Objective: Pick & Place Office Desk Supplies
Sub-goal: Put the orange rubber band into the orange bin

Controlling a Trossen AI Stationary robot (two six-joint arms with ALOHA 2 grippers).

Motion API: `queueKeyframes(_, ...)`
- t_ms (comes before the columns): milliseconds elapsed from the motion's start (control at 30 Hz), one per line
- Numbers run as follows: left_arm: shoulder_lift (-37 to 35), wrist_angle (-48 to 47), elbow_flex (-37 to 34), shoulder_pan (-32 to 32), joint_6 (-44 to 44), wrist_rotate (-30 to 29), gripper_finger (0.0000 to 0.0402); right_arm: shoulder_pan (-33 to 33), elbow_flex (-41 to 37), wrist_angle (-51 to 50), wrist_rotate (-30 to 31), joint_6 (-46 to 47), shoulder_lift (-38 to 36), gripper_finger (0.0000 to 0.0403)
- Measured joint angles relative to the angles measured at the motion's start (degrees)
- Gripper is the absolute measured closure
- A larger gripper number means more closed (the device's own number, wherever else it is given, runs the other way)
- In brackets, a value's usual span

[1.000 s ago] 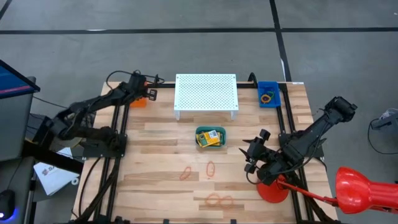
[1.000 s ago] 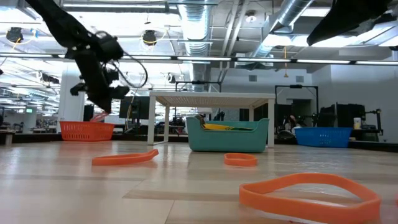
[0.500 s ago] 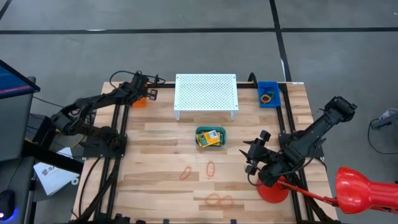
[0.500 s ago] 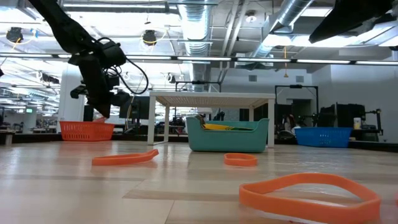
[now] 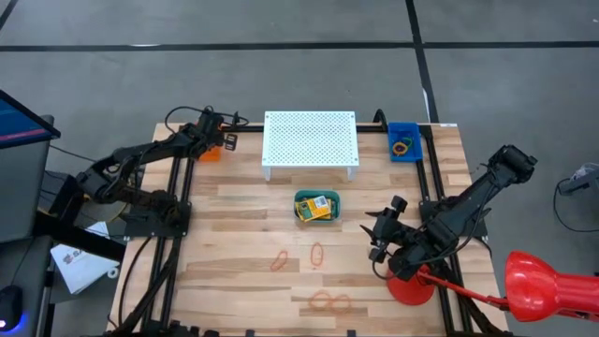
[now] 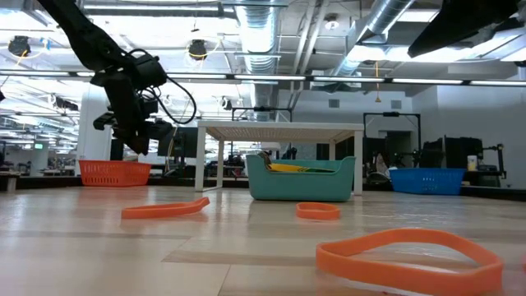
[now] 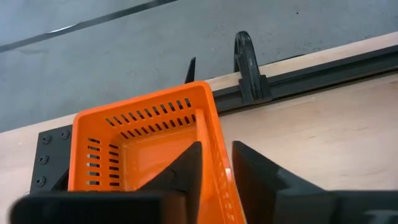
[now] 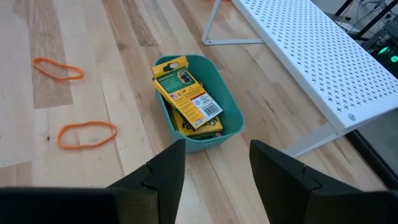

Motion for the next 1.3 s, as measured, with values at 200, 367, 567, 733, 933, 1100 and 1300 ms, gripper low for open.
queueKeyframes(200, 0.00, 0.74, 0.00, -0.02, -0.13, -0.17, 0.0262, 0.00, 0.00, 0.02, -0.02, 0.02, 0.00, 0.0228)
queueKeyframes(367, 0.00, 0.92, 0.00, -1.70, 0.23, 6.88, 0.0239, 0.00, 0.00, 0.02, -0.02, 0.03, 0.00, 0.0228)
queueKeyframes(567, 0.00, -2.53, 0.00, -9.01, -0.02, 16.21, 0.0243, 0.00, 0.00, 0.02, -0.02, 0.02, 0.00, 0.0228)
queueKeyframes(733, -1.90, -12.30, 0.00, -16.64, -0.50, 15.43, 0.0259, 0.00, 0.00, 0.00, -0.02, 0.03, 0.00, 0.0228)
queueKeyframes(933, -8.97, -24.91, 0.00, -28.92, -5.78, 17.39, 0.0275, -0.07, 0.00, -0.04, -0.01, 0.02, 0.00, 0.0228)
queueKeyframes(1100, -13.48, -28.61, -0.76, -43.27, -7.76, 25.87, 0.0275, -0.07, 0.00, -0.06, -0.02, 0.02, 0.02, 0.0228)
queueKeyframes(1300, -12.05, -13.57, -4.70, -64.31, -8.65, 27.81, 0.0263, -0.07, 0.00, -0.04, 0.00, -0.02, 0.02, 0.0228)
